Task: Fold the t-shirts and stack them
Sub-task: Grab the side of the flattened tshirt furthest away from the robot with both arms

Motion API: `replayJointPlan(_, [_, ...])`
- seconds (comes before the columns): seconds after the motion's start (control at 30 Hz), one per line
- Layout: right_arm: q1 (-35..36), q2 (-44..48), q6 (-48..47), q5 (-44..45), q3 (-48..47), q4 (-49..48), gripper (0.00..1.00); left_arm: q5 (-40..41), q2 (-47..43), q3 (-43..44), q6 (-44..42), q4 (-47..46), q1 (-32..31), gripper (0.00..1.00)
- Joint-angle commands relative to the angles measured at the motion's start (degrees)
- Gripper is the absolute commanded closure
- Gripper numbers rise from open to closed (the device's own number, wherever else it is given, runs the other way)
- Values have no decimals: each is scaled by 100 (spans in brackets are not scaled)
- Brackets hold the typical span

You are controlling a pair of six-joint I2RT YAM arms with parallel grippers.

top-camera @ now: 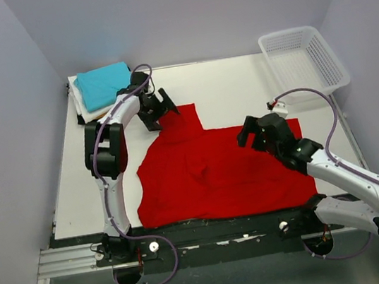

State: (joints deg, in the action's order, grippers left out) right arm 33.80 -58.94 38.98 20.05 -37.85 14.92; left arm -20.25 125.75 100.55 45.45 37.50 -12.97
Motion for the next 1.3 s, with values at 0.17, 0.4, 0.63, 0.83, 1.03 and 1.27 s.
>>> replayJointPlan(0.17, [21, 213, 53, 77, 79, 187, 0, 293, -163, -421, -364, 559, -477, 1])
replayJointPlan(0.4, [21, 295, 24, 76, 133, 178, 0, 750, -39, -198, -495, 989, -749, 3])
replayJointPlan(0.63, [18, 343, -44, 141, 157, 185, 0, 1419, 398, 652, -397, 1696, -969, 28])
replayJointPlan(0.83, [19, 484, -64, 68, 222, 172, 0, 1751, 525, 814, -380, 2113, -1126, 45])
replayJointPlan(1.03, [21, 619, -141, -58, 359, 74, 0, 1934, 246, 309, -182, 1885, -1137, 59])
replayJointPlan(1.27, [19, 744, -210, -63, 438, 75, 0, 1980, 493, 850, -282, 2054, -1111, 94])
